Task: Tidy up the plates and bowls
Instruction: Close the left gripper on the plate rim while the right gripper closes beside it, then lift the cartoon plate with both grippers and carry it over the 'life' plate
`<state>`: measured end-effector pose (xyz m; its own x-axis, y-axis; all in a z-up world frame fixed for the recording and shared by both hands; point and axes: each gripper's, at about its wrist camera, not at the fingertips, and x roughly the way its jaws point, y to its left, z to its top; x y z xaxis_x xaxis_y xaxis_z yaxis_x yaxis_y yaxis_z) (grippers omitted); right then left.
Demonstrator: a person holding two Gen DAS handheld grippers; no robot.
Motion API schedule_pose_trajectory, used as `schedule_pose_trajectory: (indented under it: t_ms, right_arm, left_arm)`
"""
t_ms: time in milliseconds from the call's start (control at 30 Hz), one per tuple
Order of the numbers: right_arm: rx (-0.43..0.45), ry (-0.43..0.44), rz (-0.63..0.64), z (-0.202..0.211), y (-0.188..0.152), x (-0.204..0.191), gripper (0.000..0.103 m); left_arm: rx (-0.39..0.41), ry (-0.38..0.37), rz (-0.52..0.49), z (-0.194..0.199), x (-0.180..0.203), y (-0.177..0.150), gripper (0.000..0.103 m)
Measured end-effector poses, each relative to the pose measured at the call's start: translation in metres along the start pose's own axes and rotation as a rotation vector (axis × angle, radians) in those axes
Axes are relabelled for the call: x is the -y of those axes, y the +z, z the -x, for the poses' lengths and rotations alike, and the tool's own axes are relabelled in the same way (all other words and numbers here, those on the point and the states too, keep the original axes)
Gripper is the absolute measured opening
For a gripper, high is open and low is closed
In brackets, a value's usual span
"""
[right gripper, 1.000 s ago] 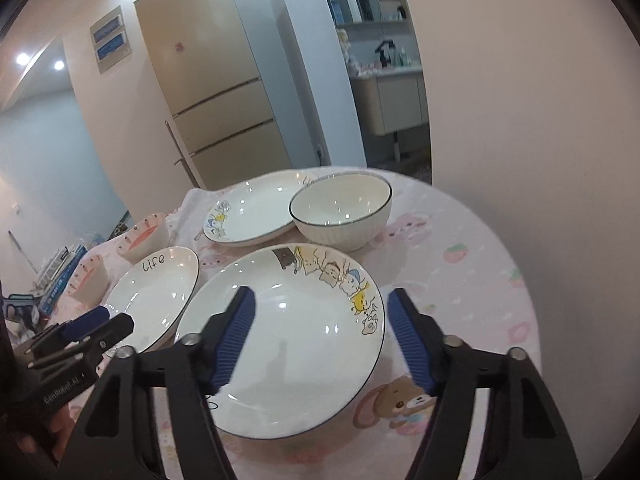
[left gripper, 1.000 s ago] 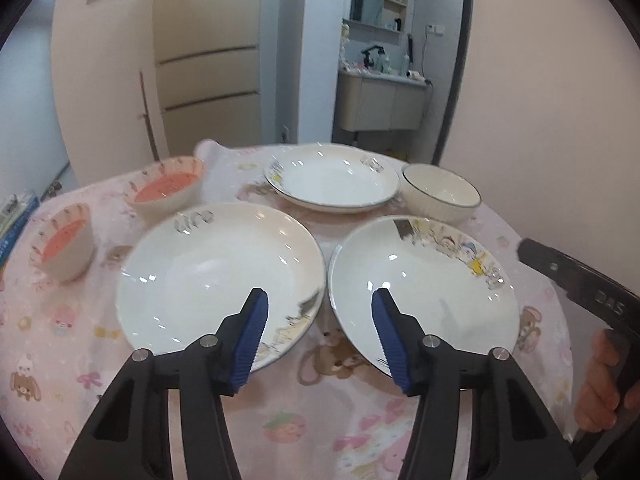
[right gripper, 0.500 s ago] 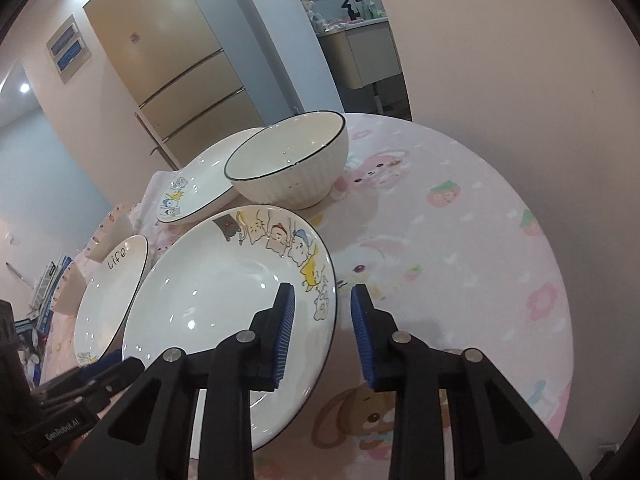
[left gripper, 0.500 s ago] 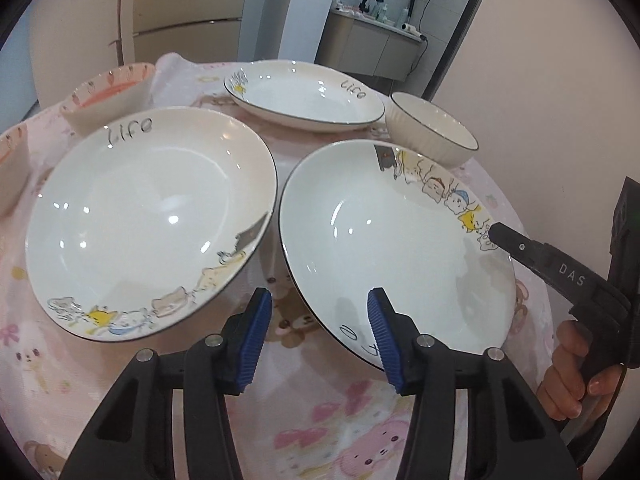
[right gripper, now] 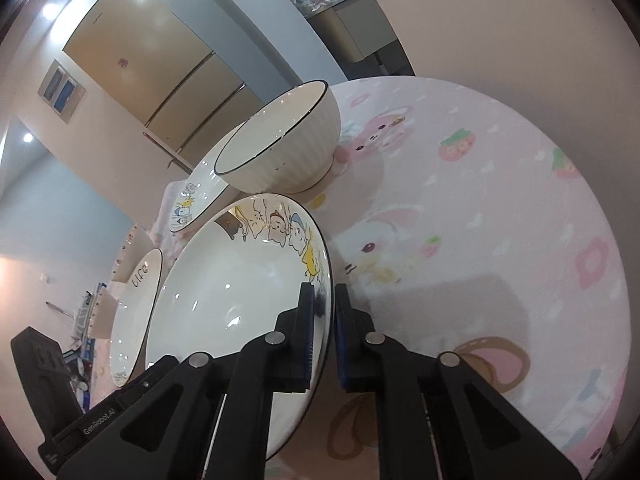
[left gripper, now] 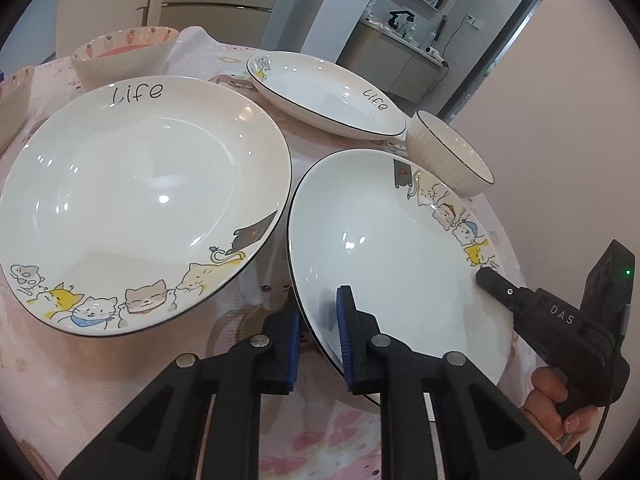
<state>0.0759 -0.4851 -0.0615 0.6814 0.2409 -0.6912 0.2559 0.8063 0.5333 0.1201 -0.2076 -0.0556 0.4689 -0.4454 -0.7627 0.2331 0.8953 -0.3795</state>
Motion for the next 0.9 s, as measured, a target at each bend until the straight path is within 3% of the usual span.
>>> schedule_pose_trajectory:
  t_ms: [133, 300, 500, 900]
  right_arm:
    - [-0.006, -0.034, 0.062, -0.002, -0.002, -0.008, 0.01]
    - [-0.005, -0.092, 0.108, -0.001, -0.005, -0.019, 0.011]
    - [0.037, -0.151, 0.166, 0.019, -0.01, -0.035, 0.012]
    - [0.073, -0.133, 0.198, 0.063, -0.013, -0.054, 0.012]
  left_arm:
    - [-0.02, 0.003, -0.051, -0.004, 0.008, 0.003, 0.032]
    - [-0.007, 0.099, -0.084, -0.001, 0.015, 0.002, 0.024]
    - [0.001, 0.066, -0.083, 0.018, 0.02, 0.001, 0.021]
    - [0.041, 0.059, -0.114, 0.063, 0.031, 0.003, 0.022]
